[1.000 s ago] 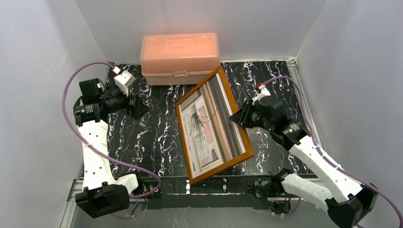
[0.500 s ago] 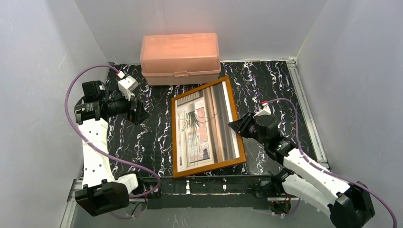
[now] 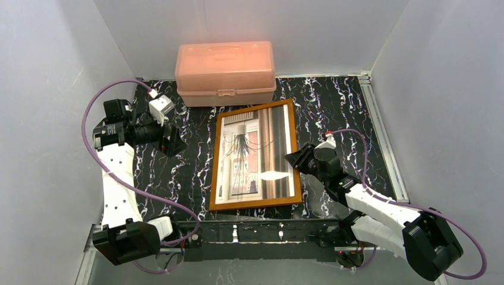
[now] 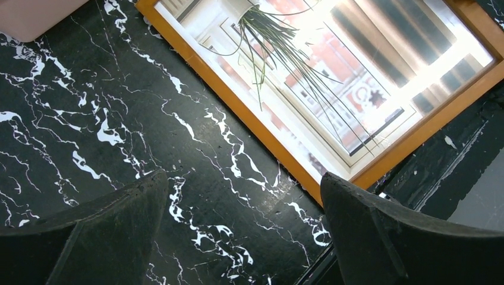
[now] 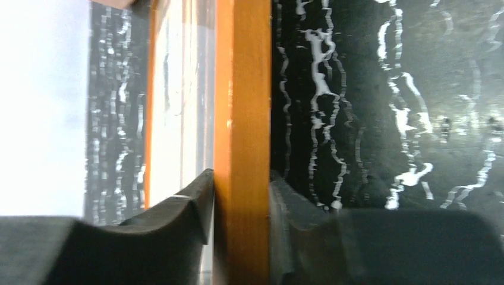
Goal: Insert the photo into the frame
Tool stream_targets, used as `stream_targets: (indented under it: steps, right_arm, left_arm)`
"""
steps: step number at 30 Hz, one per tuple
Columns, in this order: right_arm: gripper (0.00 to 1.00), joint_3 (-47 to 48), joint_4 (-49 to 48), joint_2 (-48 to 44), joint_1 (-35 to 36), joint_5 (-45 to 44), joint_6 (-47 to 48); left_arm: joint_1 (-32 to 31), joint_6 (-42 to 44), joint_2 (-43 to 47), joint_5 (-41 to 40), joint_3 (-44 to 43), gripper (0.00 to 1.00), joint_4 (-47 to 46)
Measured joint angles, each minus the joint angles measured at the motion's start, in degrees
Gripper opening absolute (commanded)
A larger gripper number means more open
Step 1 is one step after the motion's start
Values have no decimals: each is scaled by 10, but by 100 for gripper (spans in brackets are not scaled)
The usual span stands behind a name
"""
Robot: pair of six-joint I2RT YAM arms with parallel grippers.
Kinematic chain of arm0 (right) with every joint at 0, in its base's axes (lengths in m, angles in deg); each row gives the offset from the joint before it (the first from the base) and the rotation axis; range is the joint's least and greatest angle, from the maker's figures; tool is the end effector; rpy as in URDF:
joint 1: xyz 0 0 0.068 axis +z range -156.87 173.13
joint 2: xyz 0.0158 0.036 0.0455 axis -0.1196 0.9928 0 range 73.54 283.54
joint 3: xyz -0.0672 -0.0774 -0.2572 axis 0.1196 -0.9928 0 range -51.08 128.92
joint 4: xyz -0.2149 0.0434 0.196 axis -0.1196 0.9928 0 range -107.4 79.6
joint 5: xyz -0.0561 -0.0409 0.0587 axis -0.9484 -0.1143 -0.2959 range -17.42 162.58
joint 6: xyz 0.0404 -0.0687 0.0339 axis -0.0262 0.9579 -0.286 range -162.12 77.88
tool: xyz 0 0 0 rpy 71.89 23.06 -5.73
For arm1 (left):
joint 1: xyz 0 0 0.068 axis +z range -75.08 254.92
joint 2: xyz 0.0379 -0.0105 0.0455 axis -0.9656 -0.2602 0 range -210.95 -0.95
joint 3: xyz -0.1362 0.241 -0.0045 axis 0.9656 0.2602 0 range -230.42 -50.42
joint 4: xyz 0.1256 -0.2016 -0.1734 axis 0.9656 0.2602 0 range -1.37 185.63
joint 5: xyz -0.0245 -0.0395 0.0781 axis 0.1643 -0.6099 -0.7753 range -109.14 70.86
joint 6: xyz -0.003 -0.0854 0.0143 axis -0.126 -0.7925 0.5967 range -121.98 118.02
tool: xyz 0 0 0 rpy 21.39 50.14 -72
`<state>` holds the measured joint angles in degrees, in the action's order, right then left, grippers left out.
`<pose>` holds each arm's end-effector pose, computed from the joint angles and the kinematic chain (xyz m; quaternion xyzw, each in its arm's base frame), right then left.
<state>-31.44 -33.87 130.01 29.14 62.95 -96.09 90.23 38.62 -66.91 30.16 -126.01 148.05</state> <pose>0.2273 0.1493 0.1654 0.1751 0.8006 0.3535 0.4510 0.2625 0.0116 0.3698 0.3267 0.8014 -0.1994 0.4597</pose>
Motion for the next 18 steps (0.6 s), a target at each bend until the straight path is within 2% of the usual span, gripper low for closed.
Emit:
stream_targets:
  steps: [3, 6, 14, 15, 16, 18]
  right_arm:
    - [57, 0, 24, -1, 0, -17, 33]
    - [59, 0, 74, -1, -4, -38, 68]
    - [64, 2, 92, -1, -5, -54, 107]
    - [74, 4, 96, -1, -6, -55, 111]
    - [94, 9, 103, -1, -7, -56, 117]
    - [99, 25, 116, 2, -8, -61, 128]
  left_arm:
    - [0, 3, 0, -1, 0, 99, 6]
    - [0, 1, -1, -1, 0, 99, 9]
    - [0, -11, -11, -5, 0, 98, 9]
    - [0, -15, -12, -7, 0, 99, 8]
    - [0, -20, -12, -9, 0, 99, 8]
    - [0, -37, -13, -15, 1, 99, 2]
